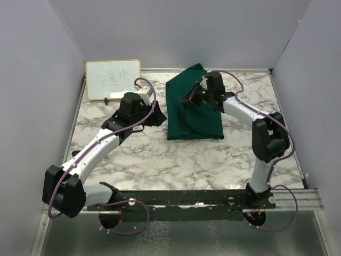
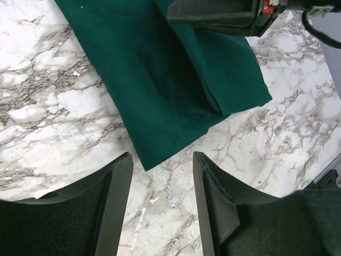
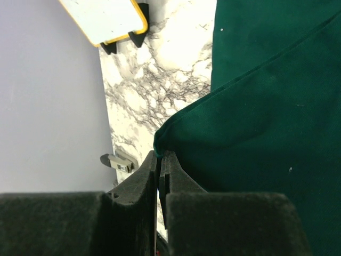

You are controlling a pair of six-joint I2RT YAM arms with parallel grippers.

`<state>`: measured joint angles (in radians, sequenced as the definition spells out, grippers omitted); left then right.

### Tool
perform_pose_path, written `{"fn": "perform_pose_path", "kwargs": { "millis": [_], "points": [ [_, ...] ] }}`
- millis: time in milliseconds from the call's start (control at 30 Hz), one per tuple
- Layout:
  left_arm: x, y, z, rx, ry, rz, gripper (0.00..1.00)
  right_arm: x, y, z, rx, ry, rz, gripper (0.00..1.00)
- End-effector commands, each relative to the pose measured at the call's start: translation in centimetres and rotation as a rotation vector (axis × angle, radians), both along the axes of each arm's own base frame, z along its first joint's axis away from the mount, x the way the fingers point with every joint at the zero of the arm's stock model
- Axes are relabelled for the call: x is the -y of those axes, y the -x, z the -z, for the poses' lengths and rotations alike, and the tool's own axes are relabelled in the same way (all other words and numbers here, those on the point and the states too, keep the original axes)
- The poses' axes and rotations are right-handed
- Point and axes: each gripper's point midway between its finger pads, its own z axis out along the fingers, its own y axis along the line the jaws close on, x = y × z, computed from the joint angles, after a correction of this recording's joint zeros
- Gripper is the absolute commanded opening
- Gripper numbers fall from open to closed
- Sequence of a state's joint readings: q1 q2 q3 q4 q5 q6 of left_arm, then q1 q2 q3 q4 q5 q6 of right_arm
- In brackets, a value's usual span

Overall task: Prepare the surgical pack
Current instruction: Pack the surgical kit at the center of the board.

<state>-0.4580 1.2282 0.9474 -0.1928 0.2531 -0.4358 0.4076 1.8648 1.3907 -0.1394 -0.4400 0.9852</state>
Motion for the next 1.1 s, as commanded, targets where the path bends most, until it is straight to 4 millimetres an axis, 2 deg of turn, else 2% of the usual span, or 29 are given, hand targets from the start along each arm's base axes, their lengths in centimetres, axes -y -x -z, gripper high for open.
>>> {"fn": "perform_pose_path", "kwargs": {
  "millis": [0, 300, 567, 633, 800, 900, 933, 967, 1067],
  "points": [
    [0.6, -0.3, -0.1, 0.003, 0.039, 0.013, 0.52, -1.7, -0.6, 0.4, 0.054, 0.012, -0.065, 0.01],
    [0.3, -0.2, -0.1, 0.004, 0.046, 0.008, 0.52, -2.7, -1.7, 4.5, 0.004, 0.037, -0.097, 0.01],
    [0.3, 0.1, 0.4, -0.006, 0.06, 0.01, 0.52, -4.5, -1.2, 5.2, 0.013, -0.02, -0.195, 0.02],
    [0.5, 0.2, 0.7, -0.014, 0.069, 0.014, 0.52, -4.9, -0.6, 4.6, 0.041, -0.048, -0.235, 0.06],
    [0.7, 0.1, 1.0, -0.024, 0.081, 0.015, 0.52, -4.8, 0.0, 1.6, 0.132, -0.053, -0.274, 0.33],
    [0.8, -0.2, 1.0, -0.029, 0.081, 0.018, 0.53, -4.2, -0.9, -0.6, 0.207, -0.017, -0.291, 0.46],
    [0.9, -0.2, 1.0, -0.032, 0.079, 0.02, 0.53, -4.0, -1.4, -1.6, 0.229, -0.006, -0.307, 0.55],
    [0.9, -0.4, 1.0, -0.034, 0.076, 0.018, 0.55, -3.4, -1.5, -2.1, 0.22, 0.009, -0.329, 0.58],
    [1.4, -0.9, 0.8, -0.043, 0.081, 0.027, 0.64, -1.6, -1.7, -5.2, 0.316, 0.042, -0.358, 0.61]
  ]
}}
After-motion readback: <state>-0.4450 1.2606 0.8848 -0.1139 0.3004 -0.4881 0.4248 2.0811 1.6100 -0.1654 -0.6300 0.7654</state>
